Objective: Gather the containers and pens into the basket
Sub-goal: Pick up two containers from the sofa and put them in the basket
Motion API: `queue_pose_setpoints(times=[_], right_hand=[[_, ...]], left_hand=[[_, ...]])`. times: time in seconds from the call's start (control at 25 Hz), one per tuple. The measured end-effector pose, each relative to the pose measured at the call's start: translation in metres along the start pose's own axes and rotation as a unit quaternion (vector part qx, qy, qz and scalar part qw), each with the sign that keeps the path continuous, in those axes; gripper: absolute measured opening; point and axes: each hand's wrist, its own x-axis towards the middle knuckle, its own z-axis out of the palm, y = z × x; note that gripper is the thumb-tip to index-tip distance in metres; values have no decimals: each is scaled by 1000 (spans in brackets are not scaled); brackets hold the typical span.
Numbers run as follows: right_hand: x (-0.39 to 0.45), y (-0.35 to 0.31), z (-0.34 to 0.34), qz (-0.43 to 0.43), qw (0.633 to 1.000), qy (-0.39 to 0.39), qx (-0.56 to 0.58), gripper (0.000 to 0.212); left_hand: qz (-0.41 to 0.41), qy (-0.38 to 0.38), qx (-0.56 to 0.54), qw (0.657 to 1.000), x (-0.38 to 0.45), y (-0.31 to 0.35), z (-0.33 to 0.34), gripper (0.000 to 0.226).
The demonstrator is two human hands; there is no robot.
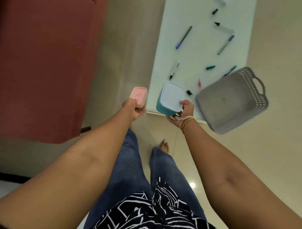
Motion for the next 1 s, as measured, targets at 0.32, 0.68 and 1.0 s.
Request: queue_pose_setpoints(times=[0.32,0.68,1.0], right_hand=[[-7,-66,-161,-49,995,68,47,48],[60,-130,-213,-194,956,186,-118,29],[150,-145,-197,-242,945,127,-181,28]], left_hand=[[23,-78,109,991,-41,-98,125,46],[53,-119,183,974,-6,-99,207,44],[77,-145,221,961,48,-69,251,25]])
